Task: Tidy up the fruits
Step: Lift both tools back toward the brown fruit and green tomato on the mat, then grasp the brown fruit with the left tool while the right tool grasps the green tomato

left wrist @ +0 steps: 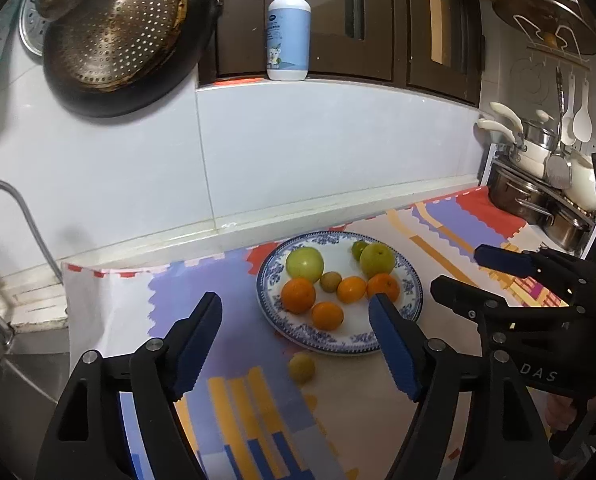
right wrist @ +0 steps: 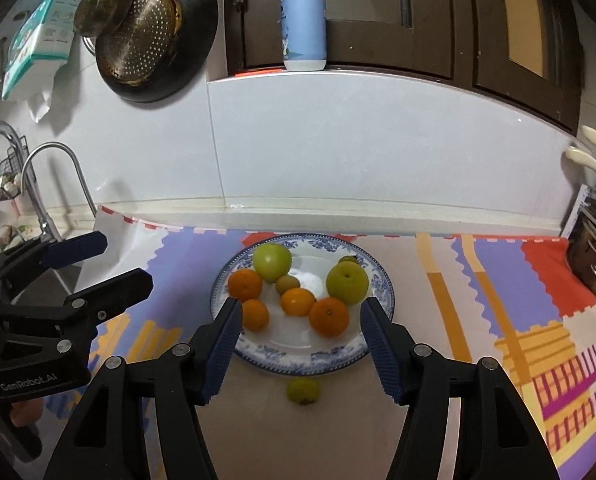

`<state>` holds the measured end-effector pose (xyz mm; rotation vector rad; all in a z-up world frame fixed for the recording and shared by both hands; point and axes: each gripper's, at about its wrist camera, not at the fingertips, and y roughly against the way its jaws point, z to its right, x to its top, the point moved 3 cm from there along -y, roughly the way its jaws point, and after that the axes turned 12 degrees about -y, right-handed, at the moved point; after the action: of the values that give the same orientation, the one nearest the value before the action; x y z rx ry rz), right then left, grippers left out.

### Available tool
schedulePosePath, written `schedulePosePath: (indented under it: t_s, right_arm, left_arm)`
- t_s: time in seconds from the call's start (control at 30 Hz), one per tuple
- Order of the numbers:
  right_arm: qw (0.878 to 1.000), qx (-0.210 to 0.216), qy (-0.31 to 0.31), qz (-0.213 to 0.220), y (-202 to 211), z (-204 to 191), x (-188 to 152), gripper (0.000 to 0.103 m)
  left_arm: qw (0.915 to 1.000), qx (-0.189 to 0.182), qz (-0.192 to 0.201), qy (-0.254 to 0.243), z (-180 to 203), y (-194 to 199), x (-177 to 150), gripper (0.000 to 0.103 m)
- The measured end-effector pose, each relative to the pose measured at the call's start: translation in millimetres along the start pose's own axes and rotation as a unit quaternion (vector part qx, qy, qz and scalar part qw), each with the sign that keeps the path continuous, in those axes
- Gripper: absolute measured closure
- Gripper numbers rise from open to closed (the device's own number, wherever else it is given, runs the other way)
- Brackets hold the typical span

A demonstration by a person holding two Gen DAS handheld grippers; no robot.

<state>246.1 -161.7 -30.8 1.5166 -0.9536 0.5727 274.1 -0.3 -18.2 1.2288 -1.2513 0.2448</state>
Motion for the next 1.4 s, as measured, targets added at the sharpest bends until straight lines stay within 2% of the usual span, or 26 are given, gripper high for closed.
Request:
schedulePosePath:
  t_s: [0.33,0.7,1.0,1.1,1.2,1.4]
  right_arm:
    - [0.999,-0.035,0.017,0.004,1.2,-0.7,-27.5,0.036]
    - [0.998,-0.034,0.023,-0.047,-24.4,-1.0,-55.4,0.036]
    - [0.995,-0.036,-0.001,-0.091,-50.0,9.9,-73.7,0.036]
    - [0.995,-0.038,-0.004,-0.092,-54.4,13.6,-75.2,0.036]
    - [0.995,-0.034,-0.006,-0.094,-59.2,16.3,-74.1,0.041]
    - [0.994,-0.024,-0.017,-0.106,-69.0,22.6,-73.1,0.053]
  left_arm:
    - [0.9994,0.01,-0.023,-0.025,5.7,-3.4,-32.7,0.026]
    - [0.9976,-0.003,-0.061,-0.033,9.8,-25.9,-64.1,0.026]
    - [0.9948,-0.021,-0.092,-0.038,15.9,-55.4,-79.3,0.027]
    - [0.9942,-0.029,-0.096,-0.036,17.3,-63.9,-78.9,0.031]
    - [0.9936,-0.034,-0.102,-0.035,18.5,-71.6,-76.3,0.034]
    - [0.9924,-0.047,-0.111,-0.025,20.1,-86.8,-69.2,0.049]
